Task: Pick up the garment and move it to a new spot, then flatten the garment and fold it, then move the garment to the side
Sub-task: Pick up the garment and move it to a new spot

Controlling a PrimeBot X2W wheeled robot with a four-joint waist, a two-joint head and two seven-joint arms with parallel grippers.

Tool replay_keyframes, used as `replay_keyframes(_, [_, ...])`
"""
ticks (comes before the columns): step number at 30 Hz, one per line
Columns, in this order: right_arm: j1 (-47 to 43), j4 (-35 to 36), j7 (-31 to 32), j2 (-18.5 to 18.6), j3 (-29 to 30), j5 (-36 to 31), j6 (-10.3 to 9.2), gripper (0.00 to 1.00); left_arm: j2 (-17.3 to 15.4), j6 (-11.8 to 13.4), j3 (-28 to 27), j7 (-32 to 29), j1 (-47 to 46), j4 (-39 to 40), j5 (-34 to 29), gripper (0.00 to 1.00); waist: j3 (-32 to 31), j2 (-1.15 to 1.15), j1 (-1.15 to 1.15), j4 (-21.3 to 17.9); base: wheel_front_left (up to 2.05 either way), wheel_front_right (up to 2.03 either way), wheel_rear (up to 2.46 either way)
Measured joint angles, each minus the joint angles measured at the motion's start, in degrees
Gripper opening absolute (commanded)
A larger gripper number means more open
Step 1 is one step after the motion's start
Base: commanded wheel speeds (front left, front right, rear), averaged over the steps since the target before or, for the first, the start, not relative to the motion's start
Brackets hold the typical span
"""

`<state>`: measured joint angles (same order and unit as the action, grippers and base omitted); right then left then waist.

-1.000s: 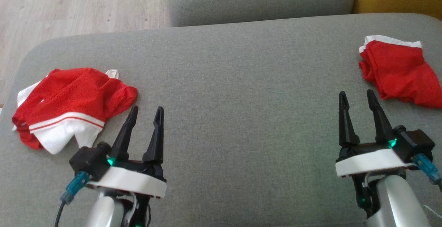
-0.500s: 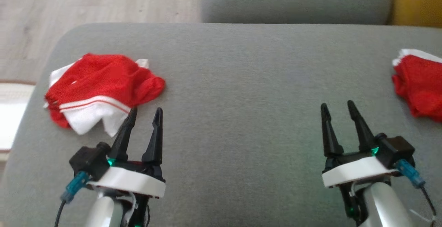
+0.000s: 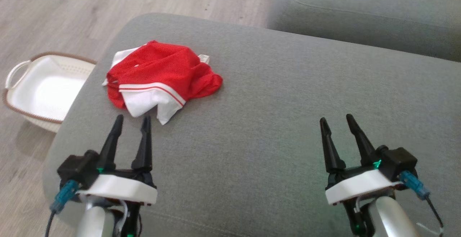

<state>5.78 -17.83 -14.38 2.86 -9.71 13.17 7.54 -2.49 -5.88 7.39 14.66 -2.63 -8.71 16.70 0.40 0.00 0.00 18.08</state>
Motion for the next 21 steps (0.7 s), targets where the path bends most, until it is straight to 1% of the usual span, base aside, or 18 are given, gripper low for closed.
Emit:
replay_keyframes(5, [-0.48, -0.53, 0.00, -0.02, -1.12, 0.53, 0.00, 1.00, 0.01, -0.21, -1.71, -0.01, 0.00, -1.03, -2.41, 1.00, 0.04, 0.00, 0.00, 1.65, 0.00, 0.00, 0.00])
replay_keyframes(9, [-0.43, -0.54, 0.00, -0.02, -1.37, 0.48, 0.00, 1.00, 0.01, -0.26, -3.24, 0.00, -0.14, -1.43, -2.44, 1.00, 0.79, 0.00, 0.00, 1.66, 0.00, 0.00, 0.00])
replay_keyframes(13, [-0.31, -0.54, 0.00, -0.02, -1.27, 0.25, 0.00, 1.00, -0.22, -0.76, -4.15, 0.00, -1.22, -3.05, -4.01, 1.00, 1.93, 0.00, 0.00, 1.22, 0.00, 0.00, 0.00])
replay_keyframes(16, [0.38, -0.12, 0.20, -0.02, -0.03, -1.11, 0.00, 1.00, -1.74, -1.19, -4.21, -0.01, -4.36, -6.45, -4.89, 1.00, 3.89, 0.00, 0.00, 0.61, 0.00, 0.00, 0.00])
replay_keyframes(20, [3.01, 2.91, 1.92, -0.01, 3.58, -3.96, 0.00, 1.00, -5.87, -1.23, -3.35, -0.24, -12.23, -13.92, -6.05, 1.00, 7.52, 0.00, 0.00, -0.19, 0.00, 0.00, 0.00])
replay_keyframes(21, [3.65, 3.97, 2.47, -0.01, 4.52, -4.81, 0.00, 1.00, -6.91, -1.24, -2.61, -1.20, -14.68, -15.93, -6.05, 1.00, 8.51, 0.00, 0.01, -0.38, 0.00, 0.00, 0.00])
